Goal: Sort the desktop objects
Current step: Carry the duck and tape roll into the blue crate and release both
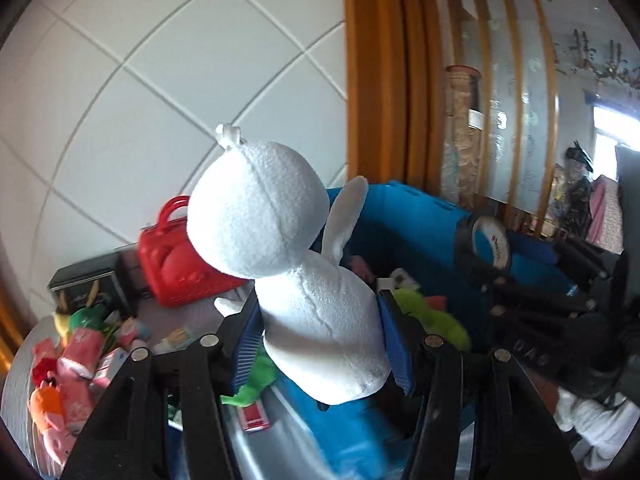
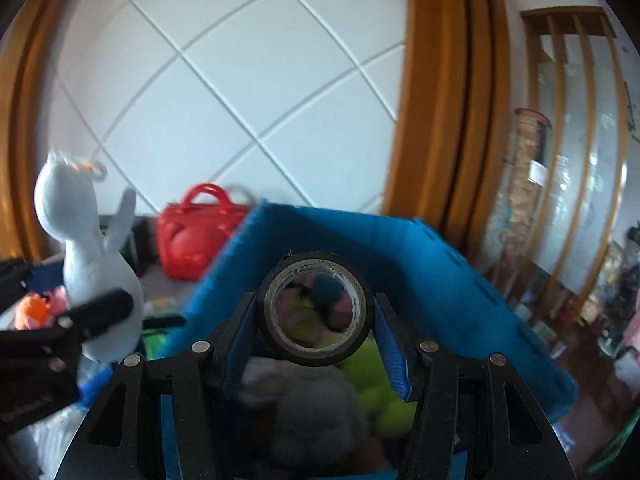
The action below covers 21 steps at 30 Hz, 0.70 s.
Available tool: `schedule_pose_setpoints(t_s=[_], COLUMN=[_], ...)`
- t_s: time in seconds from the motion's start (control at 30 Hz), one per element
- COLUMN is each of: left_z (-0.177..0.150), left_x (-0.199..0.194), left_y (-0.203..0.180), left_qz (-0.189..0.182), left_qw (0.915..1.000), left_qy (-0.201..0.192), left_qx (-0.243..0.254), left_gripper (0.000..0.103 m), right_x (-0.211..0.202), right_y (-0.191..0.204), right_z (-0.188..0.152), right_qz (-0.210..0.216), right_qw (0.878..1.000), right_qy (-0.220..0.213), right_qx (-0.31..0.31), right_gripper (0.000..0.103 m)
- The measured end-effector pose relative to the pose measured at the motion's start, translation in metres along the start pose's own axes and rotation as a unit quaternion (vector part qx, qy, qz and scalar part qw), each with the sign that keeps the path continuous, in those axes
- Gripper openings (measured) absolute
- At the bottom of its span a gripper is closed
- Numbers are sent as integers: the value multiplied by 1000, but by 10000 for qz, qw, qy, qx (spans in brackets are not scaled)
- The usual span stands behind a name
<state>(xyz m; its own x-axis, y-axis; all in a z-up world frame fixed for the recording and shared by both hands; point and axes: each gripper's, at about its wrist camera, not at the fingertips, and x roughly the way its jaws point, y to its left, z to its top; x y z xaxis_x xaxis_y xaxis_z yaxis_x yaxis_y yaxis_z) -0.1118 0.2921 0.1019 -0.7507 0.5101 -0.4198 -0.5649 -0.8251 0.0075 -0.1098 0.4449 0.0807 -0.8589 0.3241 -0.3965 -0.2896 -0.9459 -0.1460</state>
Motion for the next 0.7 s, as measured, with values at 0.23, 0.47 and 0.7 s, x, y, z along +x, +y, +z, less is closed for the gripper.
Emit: schedule_pose_setpoints(t_s=[0.23, 0.47, 0.7], left_z=[17, 13, 12], left_x=[48, 86, 95], left_y=[-79, -107, -102], left_qz=[-218, -45, 125], left_qw=[9985, 9961, 9957], left_qy=[408, 765, 830], left_qx=[284, 430, 393], left_gripper=[54, 54, 57], right_x=[27, 55, 73], right_y=[-73, -104, -108], right_z=[-27, -49, -53], right_qz=[-302, -360, -364], right_qw=[9984, 9959, 9955], right_qy=[453, 801, 850], right_qx=[142, 203, 221], right_gripper=[56, 56, 56])
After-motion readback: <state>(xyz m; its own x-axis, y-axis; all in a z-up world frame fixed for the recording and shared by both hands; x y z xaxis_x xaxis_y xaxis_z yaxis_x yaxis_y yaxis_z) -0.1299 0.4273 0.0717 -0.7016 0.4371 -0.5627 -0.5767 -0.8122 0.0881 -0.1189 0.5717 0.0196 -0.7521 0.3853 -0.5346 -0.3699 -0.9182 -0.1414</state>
